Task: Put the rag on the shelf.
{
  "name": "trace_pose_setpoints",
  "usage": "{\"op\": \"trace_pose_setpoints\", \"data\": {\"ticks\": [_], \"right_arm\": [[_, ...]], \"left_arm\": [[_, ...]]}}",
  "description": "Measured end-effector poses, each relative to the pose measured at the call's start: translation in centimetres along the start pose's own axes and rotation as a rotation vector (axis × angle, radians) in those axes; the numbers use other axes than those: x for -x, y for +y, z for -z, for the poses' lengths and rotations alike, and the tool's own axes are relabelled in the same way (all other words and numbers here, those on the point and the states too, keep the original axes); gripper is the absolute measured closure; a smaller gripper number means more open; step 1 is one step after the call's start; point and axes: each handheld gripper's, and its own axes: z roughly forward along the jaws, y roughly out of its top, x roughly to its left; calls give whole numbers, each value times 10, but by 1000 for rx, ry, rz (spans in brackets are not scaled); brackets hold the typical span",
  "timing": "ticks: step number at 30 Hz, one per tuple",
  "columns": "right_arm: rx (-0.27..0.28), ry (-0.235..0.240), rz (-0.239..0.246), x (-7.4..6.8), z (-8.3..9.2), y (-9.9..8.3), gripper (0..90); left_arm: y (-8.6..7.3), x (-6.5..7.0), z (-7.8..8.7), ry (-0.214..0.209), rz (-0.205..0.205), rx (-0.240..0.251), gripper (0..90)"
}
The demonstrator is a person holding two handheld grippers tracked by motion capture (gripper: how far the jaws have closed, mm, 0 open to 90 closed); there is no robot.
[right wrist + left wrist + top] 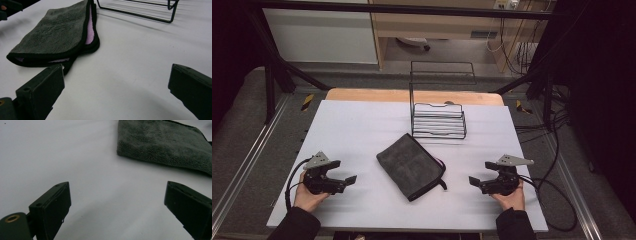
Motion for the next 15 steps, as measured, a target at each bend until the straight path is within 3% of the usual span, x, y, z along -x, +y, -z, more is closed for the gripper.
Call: {"op": "trace_pose_setpoints", "data": {"ticks": [8, 15], "right_arm": [[-5, -5, -3, 0, 1, 0, 13], [-5, -11, -8, -1, 1, 0, 16]], "left_arm": [[2, 3, 0, -1, 16, -6, 66], [8, 13, -2, -15, 4, -3, 64]]}}
